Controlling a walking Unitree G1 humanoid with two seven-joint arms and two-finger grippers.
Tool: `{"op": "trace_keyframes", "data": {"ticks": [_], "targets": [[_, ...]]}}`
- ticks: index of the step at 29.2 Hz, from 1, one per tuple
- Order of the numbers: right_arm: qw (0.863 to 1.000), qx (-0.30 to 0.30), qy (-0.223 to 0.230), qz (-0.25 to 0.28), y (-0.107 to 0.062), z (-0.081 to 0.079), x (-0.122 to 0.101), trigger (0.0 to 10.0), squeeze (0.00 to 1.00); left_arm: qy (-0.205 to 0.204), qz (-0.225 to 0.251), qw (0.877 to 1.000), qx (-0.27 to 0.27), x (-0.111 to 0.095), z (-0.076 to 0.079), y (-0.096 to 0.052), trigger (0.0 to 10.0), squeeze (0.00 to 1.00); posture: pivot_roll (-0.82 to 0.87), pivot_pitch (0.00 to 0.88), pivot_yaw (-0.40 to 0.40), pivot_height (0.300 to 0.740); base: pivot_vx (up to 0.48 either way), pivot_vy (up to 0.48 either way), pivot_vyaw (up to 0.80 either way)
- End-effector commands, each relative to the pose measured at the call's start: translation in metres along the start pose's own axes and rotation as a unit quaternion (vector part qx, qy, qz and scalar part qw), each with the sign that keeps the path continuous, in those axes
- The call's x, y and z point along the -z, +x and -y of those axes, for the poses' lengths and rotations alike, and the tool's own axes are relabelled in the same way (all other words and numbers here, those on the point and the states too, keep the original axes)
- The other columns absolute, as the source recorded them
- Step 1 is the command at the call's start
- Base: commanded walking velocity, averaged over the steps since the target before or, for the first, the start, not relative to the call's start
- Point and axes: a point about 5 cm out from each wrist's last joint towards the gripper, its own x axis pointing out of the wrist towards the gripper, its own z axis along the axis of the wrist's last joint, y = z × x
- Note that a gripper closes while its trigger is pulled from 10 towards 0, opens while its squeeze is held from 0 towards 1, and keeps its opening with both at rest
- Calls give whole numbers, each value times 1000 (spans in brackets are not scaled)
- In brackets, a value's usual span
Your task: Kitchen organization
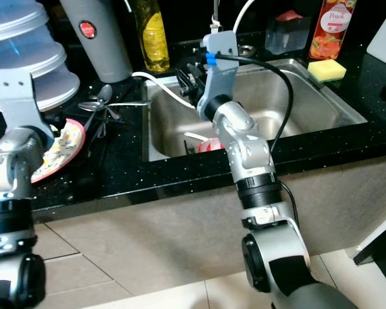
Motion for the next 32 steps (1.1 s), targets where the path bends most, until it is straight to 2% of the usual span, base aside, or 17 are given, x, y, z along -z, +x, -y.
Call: {"op": "trace_keyframes", "data": {"ticks": [1, 4, 5, 7, 13, 17, 24, 29, 32], "targets": [[1000, -5, 5, -4, -1, -4, 2, 10000, 0, 18, -21, 1000, 4, 14, 2, -2, 10000, 0, 85, 0, 80, 740, 0, 0, 0], [1000, -13, 5, -12, 1, -5, 8, 10000, 0, 65, -12, 997, 31, 19, 4, -11, 10000, 0, 114, 0, 91, 740, 0, 0, 0], [1000, -13, 5, -12, 1, -5, 8, 10000, 0, 65, -12, 997, 31, 19, 4, -11, 10000, 0, 114, 0, 91, 740, 0, 0, 0], [1000, -17, 9, -6, 5, -6, 5, 10000, 0, 90, -18, 996, 18, 23, -2, -20, 10000, 0, 149, 0, 84, 740, 0, 0, 0], [1000, -18, 11, -3, 7, -4, 4, 10000, 0, 104, -7, 995, 5, 19, -5, -25, 10000, 0, 190, 0, 70, 740, 0, 0, 0], [1000, -19, 11, -5, 8, -7, 5, 10000, 0, 123, 12, 992, 34, 18, 3, -33, 10000, 0, 153, 0, 69, 740, 0, 0, 0], [1000, -17, 0, -15, 1, -2, 8, 10000, 0, 115, 28, 991, 60, 13, 19, -33, 10000, 0, 113, 0, 64, 740, 0, 0, 0], [1000, -19, -9, -8, 4, 0, 1, 10000, 0, 111, 37, 992, 55, 3, 17, -29, 10000, 0, 105, 0, 86, 740, 0, 0, 0], [1000, -10, -11, -3, 6, 3, -1, 10000, 0, 125, 22, 990, 58, 9, 16, -28, 10000, 0, 115, 0, 94, 740, 0, 0, 0]]}}
